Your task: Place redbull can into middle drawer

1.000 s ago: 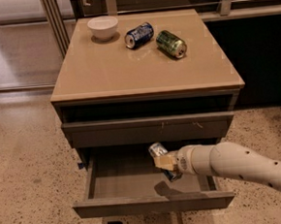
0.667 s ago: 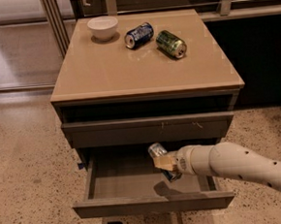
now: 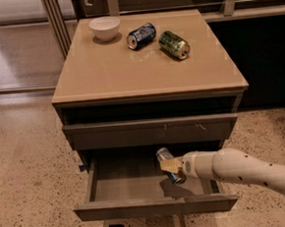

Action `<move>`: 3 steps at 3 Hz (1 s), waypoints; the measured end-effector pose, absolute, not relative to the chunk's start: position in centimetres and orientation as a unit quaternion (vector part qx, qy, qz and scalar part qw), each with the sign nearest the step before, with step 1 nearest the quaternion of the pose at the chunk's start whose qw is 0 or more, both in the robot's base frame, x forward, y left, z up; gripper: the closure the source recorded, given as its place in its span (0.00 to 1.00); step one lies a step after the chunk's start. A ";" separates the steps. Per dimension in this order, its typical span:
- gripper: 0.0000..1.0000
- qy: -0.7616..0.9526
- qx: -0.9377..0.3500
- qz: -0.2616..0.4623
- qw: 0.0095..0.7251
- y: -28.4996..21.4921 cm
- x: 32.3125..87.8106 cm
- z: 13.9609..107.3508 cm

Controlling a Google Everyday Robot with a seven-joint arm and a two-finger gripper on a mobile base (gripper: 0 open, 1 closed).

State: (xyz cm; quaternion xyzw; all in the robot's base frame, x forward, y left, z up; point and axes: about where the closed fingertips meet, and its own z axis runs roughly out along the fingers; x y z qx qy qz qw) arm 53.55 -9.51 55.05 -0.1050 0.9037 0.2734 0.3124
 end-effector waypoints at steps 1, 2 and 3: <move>1.00 0.909 -0.075 0.284 0.294 -10.5 54.8 51.1; 1.00 0.914 -0.053 0.294 0.274 -11.0 55.8 47.6; 1.00 0.919 -0.041 0.299 0.255 -11.0 57.1 44.7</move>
Offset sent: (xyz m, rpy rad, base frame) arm 0.0350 -0.0248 -0.1157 0.0861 0.1715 -0.0976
